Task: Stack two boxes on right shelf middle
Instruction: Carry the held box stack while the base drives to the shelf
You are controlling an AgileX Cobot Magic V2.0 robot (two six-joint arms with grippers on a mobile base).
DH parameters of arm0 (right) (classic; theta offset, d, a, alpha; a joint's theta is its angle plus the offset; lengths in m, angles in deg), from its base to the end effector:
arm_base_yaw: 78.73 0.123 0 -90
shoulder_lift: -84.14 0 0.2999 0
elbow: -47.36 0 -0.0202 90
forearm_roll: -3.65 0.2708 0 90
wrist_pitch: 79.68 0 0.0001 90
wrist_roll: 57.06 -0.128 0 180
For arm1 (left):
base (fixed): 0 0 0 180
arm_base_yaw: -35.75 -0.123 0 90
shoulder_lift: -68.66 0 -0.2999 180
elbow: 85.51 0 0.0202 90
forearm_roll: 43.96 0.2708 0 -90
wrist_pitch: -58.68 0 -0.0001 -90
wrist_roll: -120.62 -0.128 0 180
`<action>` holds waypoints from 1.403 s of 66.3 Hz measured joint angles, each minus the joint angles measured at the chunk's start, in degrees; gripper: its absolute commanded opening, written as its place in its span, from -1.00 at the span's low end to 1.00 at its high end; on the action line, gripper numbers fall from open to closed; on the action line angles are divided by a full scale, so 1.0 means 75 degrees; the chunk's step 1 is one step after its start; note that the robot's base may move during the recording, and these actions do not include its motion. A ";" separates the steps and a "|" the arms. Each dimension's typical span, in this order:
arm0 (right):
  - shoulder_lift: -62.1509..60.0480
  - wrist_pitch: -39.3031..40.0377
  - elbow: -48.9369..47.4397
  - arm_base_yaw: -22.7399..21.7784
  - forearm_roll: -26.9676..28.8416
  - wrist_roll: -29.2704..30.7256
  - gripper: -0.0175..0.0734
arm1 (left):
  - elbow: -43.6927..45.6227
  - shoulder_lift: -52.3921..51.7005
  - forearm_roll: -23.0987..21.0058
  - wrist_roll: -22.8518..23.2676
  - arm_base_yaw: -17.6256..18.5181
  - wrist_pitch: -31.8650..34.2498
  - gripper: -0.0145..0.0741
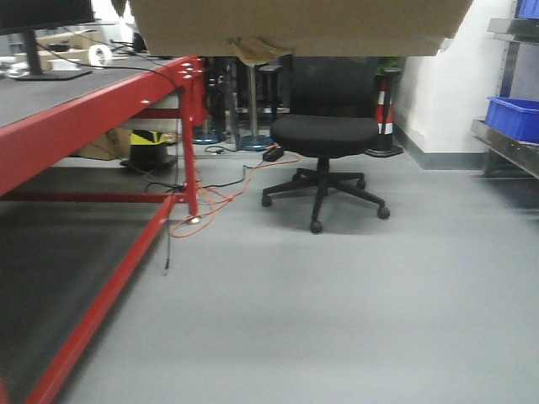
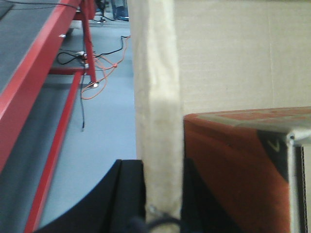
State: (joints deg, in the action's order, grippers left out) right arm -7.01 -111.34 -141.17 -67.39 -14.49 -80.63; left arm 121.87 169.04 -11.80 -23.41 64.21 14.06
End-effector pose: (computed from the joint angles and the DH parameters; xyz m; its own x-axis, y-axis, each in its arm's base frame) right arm 0.3724 0.0533 0.4436 -0.3492 0.0698 -0.9345 0.0045 0.9973 0.0728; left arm 0.3889 -0.1563 0.4703 -0.3631 -0.0200 -0.9316 0.0659 0.9967 -0.0471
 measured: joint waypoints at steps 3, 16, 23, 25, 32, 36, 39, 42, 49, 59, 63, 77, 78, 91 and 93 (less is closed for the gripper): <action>0.0000 0.0000 0.0000 0.0000 0.0000 0.0000 -0.97 | 0.0000 0.0000 0.0000 0.0000 0.0000 0.0000 -0.92; 0.0000 0.0000 0.0000 0.0000 0.0000 0.0000 -0.97 | 0.0000 0.0000 0.0000 0.0000 0.0000 -0.0014 -0.92; 0.0000 0.0000 0.0000 0.0000 0.0000 0.0000 -0.97 | 0.0000 0.0000 0.0000 0.0000 0.0000 -0.0014 -0.92; 0.0000 0.0000 0.0000 0.0000 0.0000 0.0000 -0.97 | 0.0000 0.0000 0.0000 0.0000 0.0000 -0.0014 -0.92; 0.0000 0.0000 0.0000 0.0000 0.0000 0.0000 -0.97 | 0.0000 0.0000 0.0000 0.0000 0.0000 -0.0014 -0.92; 0.0000 0.0000 0.0000 0.0000 0.0000 0.0000 -0.97 | 0.0000 0.0000 0.0000 0.0000 0.0000 -0.0014 -0.92; 0.0000 0.0000 0.0000 0.0000 0.0000 0.0000 -0.97 | 0.0000 0.0000 0.0000 0.0000 0.0000 -0.0014 -0.92; 0.0000 0.0000 0.0000 0.0000 0.0000 0.0000 -0.97 | 0.0000 0.0000 0.0000 0.0000 0.0000 -0.0014 -0.92; 0.0000 0.0000 0.0000 0.0000 0.0000 0.0000 -0.97 | 0.0000 0.0000 0.0000 0.0000 0.0000 -0.0014 -0.92; 0.0000 0.0018 0.0000 0.0000 0.0000 0.0000 -0.97 | 0.0000 0.0000 0.0000 0.0000 0.0000 -0.0014 -0.92; 0.0000 0.0018 0.0000 0.0000 0.0000 0.0000 -0.97 | 0.0000 0.0000 0.0000 0.0000 0.0000 -0.0014 -0.92; 0.0000 0.0030 0.0000 0.0000 0.0000 0.0000 -0.97 | 0.0000 0.0000 0.0000 0.0000 0.0000 -0.0014 -0.92; 0.0000 0.0030 0.0000 0.0000 0.0000 0.0000 -0.97 | 0.0000 0.0000 0.0000 0.0000 0.0000 -0.0014 -0.92; 0.0000 0.0049 0.0000 0.0000 0.0000 0.0000 -0.97 | 0.0000 0.0000 0.0000 0.0000 0.0000 -0.0014 -0.92; 0.0000 0.0049 0.0000 0.0000 0.0000 0.0000 -0.97 | 0.0000 0.0000 0.0000 0.0000 0.0000 -0.0014 -0.92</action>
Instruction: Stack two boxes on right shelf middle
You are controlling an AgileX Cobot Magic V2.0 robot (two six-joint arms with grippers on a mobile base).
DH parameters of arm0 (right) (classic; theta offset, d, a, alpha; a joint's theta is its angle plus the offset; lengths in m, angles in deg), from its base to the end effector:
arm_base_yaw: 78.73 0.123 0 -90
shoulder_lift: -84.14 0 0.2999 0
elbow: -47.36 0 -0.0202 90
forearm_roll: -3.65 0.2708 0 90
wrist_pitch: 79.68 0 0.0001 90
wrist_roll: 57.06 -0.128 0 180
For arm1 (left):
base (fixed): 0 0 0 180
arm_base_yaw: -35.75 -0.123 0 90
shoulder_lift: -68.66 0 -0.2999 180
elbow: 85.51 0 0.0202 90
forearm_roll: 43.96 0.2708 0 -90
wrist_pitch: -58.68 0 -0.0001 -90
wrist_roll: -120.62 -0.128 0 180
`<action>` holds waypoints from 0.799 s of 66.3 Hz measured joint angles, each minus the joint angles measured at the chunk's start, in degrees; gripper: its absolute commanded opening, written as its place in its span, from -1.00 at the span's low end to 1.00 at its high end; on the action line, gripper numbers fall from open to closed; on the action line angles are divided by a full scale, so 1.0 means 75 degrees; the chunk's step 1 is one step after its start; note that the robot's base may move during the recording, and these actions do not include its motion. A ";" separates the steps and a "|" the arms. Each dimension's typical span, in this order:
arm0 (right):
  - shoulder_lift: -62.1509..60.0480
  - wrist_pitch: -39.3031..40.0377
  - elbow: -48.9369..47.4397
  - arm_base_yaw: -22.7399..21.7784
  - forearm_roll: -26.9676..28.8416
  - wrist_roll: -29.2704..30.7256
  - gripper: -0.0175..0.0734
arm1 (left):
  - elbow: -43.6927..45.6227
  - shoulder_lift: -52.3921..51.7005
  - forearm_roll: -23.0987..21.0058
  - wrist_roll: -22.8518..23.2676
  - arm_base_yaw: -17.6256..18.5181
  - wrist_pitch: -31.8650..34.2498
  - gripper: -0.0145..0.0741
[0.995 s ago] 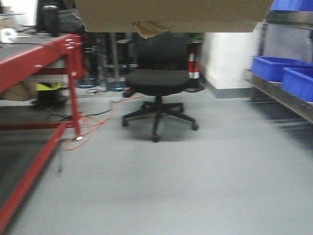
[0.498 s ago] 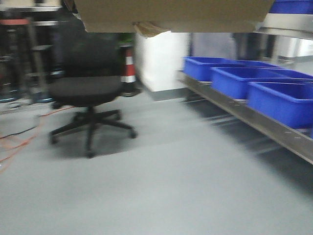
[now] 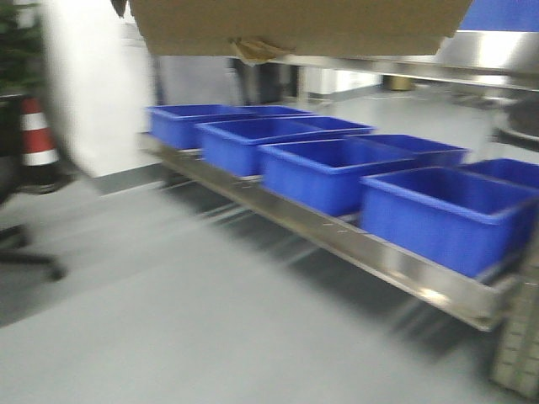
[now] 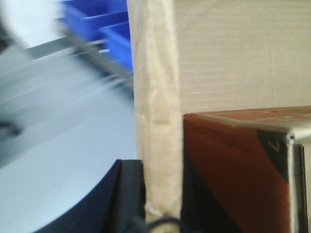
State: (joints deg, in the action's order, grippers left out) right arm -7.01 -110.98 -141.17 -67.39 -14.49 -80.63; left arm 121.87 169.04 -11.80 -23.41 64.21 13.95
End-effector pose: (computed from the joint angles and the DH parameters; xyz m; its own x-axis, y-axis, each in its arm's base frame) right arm 0.3727 0.0536 0.4443 -0.3438 0.0699 -0.9364 0.0021 0.9973 0.0737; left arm 0.3889 -0.1562 0.4701 -0.3645 -0.0199 -0.9310 0.0649 0.9968 -0.0467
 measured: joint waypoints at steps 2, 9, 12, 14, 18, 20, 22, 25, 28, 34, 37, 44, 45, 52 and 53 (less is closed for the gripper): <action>0.0000 0.0000 0.0000 0.0000 0.0000 0.0000 -0.97 | 0.0000 0.0000 0.0000 0.0000 0.0000 0.0000 -0.92; 0.0000 0.0000 0.0000 0.0000 0.0000 0.0000 -0.97 | 0.0000 0.0000 0.0000 0.0000 0.0000 0.0000 -0.92; 0.0000 0.0000 0.0000 0.0000 0.0000 0.0000 -0.97 | 0.0000 0.0000 0.0000 0.0000 0.0000 0.0000 -0.92; 0.0000 0.0000 0.0000 0.0000 0.0000 0.0000 -0.97 | 0.0000 0.0000 0.0000 0.0000 0.0000 0.0013 -0.92; 0.0000 0.0000 0.0000 0.0000 0.0000 0.0000 -0.97 | 0.0000 0.0000 0.0000 0.0000 0.0000 0.0013 -0.92; 0.0000 0.0000 0.0000 0.0000 0.0000 0.0000 -0.97 | 0.0000 0.0000 0.0000 0.0000 0.0000 0.0013 -0.92; 0.0000 0.0000 0.0000 0.0000 0.0000 0.0000 -0.97 | 0.0000 0.0000 0.0000 0.0000 0.0000 0.0013 -0.92; 0.0000 0.0000 0.0000 0.0000 0.0000 0.0000 -0.97 | 0.0000 0.0000 0.0000 0.0000 0.0000 0.0013 -0.92; 0.0000 0.0000 0.0000 0.0000 0.0000 0.0000 -0.97 | 0.0000 0.0000 0.0000 0.0000 0.0000 0.0013 -0.92; 0.0000 0.0000 0.0000 0.0000 0.0000 0.0000 -0.97 | 0.0000 0.0000 0.0000 0.0000 0.0000 0.0013 -0.92; 0.0000 0.0000 0.0000 0.0000 0.0000 0.0000 -0.97 | 0.0000 0.0000 0.0000 0.0000 0.0000 0.0013 -0.92; 0.0000 0.0000 0.0000 0.0000 0.0000 0.0000 -0.97 | 0.0000 0.0000 0.0000 0.0000 0.0000 0.0013 -0.92; 0.0000 0.0000 0.0000 0.0000 0.0000 0.0000 -0.97 | 0.0000 0.0000 0.0000 0.0000 0.0000 0.0013 -0.92; 0.0000 0.0000 0.0000 0.0000 0.0000 0.0000 -0.97 | 0.0000 0.0000 0.0000 0.0000 0.0000 0.0013 -0.92; 0.0000 0.0000 0.0000 0.0000 0.0000 0.0000 -0.97 | 0.0000 0.0000 0.0000 0.0000 0.0000 0.0013 -0.92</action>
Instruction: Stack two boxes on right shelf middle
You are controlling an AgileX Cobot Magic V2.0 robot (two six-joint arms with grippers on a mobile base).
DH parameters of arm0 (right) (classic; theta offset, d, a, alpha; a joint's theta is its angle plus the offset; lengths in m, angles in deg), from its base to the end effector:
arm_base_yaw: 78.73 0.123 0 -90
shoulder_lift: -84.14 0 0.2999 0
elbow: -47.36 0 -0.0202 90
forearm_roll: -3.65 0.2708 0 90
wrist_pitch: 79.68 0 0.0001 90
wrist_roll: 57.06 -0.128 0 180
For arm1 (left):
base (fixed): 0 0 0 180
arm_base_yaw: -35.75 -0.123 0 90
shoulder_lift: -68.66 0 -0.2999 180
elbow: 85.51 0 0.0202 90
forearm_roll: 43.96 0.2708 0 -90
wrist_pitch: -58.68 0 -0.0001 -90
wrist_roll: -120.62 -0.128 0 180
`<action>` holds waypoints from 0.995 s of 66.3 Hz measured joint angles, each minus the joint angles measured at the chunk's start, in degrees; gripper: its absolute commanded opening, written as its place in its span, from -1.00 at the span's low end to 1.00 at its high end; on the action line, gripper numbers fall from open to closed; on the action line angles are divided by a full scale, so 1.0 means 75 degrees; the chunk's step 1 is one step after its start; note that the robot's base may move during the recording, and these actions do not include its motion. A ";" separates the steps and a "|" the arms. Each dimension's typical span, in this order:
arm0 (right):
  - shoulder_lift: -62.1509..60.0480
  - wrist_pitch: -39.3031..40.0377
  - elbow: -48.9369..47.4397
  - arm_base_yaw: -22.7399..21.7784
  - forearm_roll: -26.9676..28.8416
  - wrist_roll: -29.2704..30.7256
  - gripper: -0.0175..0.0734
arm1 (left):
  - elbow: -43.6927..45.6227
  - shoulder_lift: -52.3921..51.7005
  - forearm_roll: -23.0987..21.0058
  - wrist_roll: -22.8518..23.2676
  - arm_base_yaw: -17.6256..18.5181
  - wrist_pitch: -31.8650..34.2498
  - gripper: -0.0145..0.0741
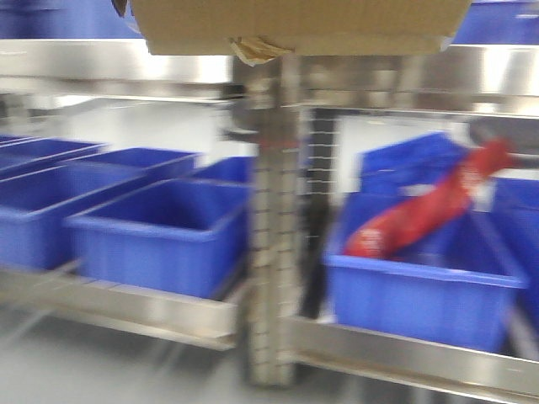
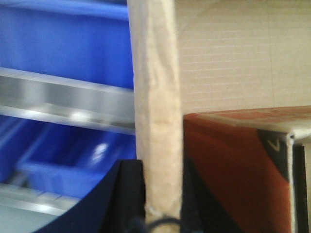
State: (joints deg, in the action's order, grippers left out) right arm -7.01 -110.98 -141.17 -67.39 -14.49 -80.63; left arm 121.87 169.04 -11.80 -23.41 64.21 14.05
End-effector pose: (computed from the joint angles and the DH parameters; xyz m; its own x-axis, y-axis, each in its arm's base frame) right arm 0.3727 0.0536 0.4443 -0.3438 0.0699 -0.9364 0.0021 0.9973 0.0737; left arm 0.3889 -0.1563 0.4702 -0.3632 -0.0200 -0.9315 0.0658 0.9967 -0.0471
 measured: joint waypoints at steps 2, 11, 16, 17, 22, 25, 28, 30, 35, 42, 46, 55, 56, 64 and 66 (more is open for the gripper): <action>0.0000 0.0000 0.0000 0.0000 0.0000 0.0000 -0.97 | 0.0000 0.0000 0.0000 0.0000 0.0000 0.0000 -0.92; 0.0000 0.0000 0.0000 0.0000 0.0000 0.0000 -0.97 | 0.0000 0.0000 0.0000 0.0000 0.0000 0.0000 -0.92; 0.0000 0.0000 0.0000 0.0000 0.0000 0.0000 -0.97 | 0.0000 0.0000 0.0000 0.0000 0.0000 0.0000 -0.92; 0.0000 0.0000 0.0000 0.0000 0.0000 0.0000 -0.97 | 0.0000 0.0000 0.0000 0.0000 0.0000 0.0000 -0.92; 0.0000 0.0000 0.0000 0.0000 0.0000 0.0000 -0.97 | 0.0000 0.0000 0.0000 0.0000 0.0000 0.0000 -0.92; 0.0000 0.0000 0.0000 0.0000 0.0000 0.0000 -0.97 | 0.0000 0.0000 0.0000 0.0000 0.0000 0.0000 -0.92; 0.0000 0.0000 0.0000 0.0000 0.0000 0.0000 -0.97 | 0.0000 0.0000 0.0000 0.0000 0.0000 0.0000 -0.92; 0.0000 0.0000 0.0000 0.0000 0.0000 0.0000 -0.97 | 0.0000 0.0000 0.0000 0.0000 0.0000 0.0000 -0.92; 0.0000 0.0000 0.0000 0.0000 0.0000 0.0000 -0.97 | 0.0000 0.0000 0.0000 0.0000 0.0000 0.0000 -0.92; 0.0000 0.0000 0.0000 0.0000 0.0000 0.0000 -0.97 | 0.0000 0.0000 0.0000 0.0000 0.0000 0.0000 -0.92; 0.0000 0.0000 0.0000 0.0000 0.0000 0.0000 -0.97 | 0.0000 0.0000 0.0000 0.0000 0.0000 0.0000 -0.92; 0.0000 0.0000 0.0000 0.0000 0.0000 0.0000 -0.97 | 0.0000 0.0000 0.0000 0.0000 0.0000 0.0000 -0.92; 0.0000 0.0000 0.0000 0.0000 0.0000 0.0000 -0.97 | 0.0000 0.0000 0.0000 0.0000 0.0000 0.0000 -0.92; 0.0000 0.0000 0.0000 0.0000 0.0000 0.0000 -0.97 | 0.0000 0.0000 0.0000 0.0000 0.0000 0.0000 -0.92; 0.0000 0.0000 0.0000 0.0000 0.0000 0.0000 -0.97 | 0.0000 0.0000 0.0000 0.0000 0.0000 0.0000 -0.92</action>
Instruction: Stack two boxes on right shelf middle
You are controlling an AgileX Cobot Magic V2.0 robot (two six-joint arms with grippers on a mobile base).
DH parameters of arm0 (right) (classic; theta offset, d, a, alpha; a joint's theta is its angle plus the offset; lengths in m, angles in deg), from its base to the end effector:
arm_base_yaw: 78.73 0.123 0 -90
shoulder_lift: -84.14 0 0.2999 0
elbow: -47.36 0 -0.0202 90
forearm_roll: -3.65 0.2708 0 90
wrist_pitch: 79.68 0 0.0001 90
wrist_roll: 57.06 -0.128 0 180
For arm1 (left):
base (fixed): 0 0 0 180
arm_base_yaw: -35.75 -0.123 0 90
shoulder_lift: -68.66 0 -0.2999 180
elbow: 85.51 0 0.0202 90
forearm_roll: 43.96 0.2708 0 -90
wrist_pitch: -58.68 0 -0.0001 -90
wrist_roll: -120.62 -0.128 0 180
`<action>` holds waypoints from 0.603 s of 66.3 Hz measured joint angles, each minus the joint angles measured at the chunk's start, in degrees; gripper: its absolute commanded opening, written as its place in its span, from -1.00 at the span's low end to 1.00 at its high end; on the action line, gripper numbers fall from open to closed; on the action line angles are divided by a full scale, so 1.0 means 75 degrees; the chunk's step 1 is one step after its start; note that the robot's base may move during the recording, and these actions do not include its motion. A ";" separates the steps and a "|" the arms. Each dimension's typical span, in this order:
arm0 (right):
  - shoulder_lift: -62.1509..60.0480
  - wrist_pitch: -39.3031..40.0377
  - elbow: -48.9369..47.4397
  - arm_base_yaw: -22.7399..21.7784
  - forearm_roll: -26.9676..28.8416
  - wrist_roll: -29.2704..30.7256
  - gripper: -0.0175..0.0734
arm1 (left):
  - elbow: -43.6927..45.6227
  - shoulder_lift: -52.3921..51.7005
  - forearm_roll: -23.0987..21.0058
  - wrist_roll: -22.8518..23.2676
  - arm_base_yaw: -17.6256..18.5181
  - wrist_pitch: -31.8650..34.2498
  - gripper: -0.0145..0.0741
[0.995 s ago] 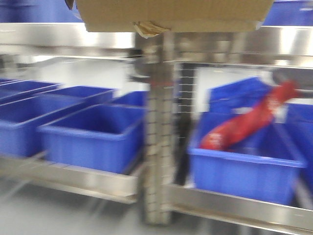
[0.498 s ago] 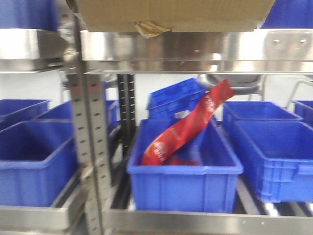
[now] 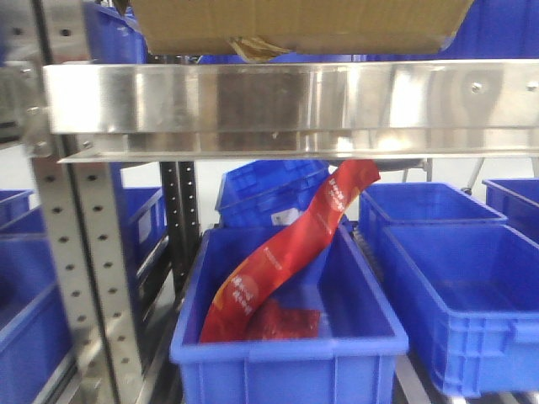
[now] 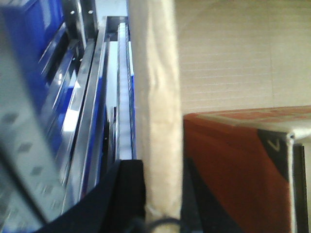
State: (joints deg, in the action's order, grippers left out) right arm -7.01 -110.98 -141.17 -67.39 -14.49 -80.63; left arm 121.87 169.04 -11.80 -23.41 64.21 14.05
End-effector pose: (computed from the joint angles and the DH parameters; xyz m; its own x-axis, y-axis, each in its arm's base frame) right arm 0.3727 0.0536 0.4443 -0.3438 0.0699 -0.9364 0.0021 0.9973 0.0737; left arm 0.3889 -0.1563 0.4702 -0.3632 -0.0200 -0.9315 0.0658 0.9967 -0.0471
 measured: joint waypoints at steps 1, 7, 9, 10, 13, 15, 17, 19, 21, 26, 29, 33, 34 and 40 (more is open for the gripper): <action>0.0000 0.0000 0.0000 0.0000 0.0000 0.0000 -0.97 | 0.0000 0.0000 0.0000 0.0000 0.0000 0.0000 -0.92; 0.0000 0.0000 0.0000 0.0000 0.0000 0.0000 -0.97 | 0.0000 0.0000 0.0000 0.0000 0.0000 0.0000 -0.92; 0.0000 0.0000 0.0000 0.0000 0.0000 0.0000 -0.97 | 0.0000 0.0000 0.0000 0.0000 0.0000 0.0000 -0.92; 0.0000 0.0000 0.0000 0.0000 0.0000 0.0000 -0.97 | 0.0000 0.0000 0.0000 0.0000 0.0000 0.0000 -0.92; 0.0000 0.0000 0.0000 0.0000 0.0000 0.0000 -0.97 | 0.0000 0.0000 0.0000 0.0000 0.0000 0.0000 -0.92; 0.0000 0.0000 0.0000 0.0000 0.0000 0.0000 -0.97 | 0.0000 0.0000 0.0000 0.0000 0.0000 0.0000 -0.92; 0.0000 0.0000 0.0000 0.0000 0.0000 0.0000 -0.97 | 0.0000 0.0000 0.0000 0.0000 0.0000 0.0000 -0.92; 0.0000 0.0000 0.0000 0.0000 0.0000 0.0000 -0.97 | 0.0000 0.0000 0.0000 0.0000 0.0000 0.0000 -0.92; 0.0000 0.0000 0.0000 0.0000 0.0000 0.0000 -0.97 | 0.0000 0.0000 0.0015 0.0000 0.0000 0.0000 -0.92; 0.0000 0.0000 0.0000 0.0000 0.0000 0.0000 -0.97 | 0.0000 0.0000 0.0015 0.0000 0.0000 0.0000 -0.92; 0.0000 0.0000 0.0000 0.0000 0.0000 0.0000 -0.97 | 0.0000 0.0000 0.0015 0.0000 0.0000 0.0000 -0.92; 0.0000 0.0000 0.0000 0.0000 0.0000 0.0000 -0.97 | 0.0000 0.0000 0.0015 0.0000 0.0000 0.0000 -0.92; 0.0000 0.0000 0.0000 0.0000 0.0000 0.0000 -0.97 | 0.0000 0.0000 0.0015 0.0000 0.0000 0.0000 -0.92; 0.0000 0.0000 0.0000 0.0000 0.0000 0.0000 -0.97 | 0.0000 0.0000 0.0015 0.0000 0.0000 0.0000 -0.92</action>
State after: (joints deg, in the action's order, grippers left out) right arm -7.01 -110.98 -141.17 -67.39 -14.49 -80.63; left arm 121.87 169.04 -11.69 -23.41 64.21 14.05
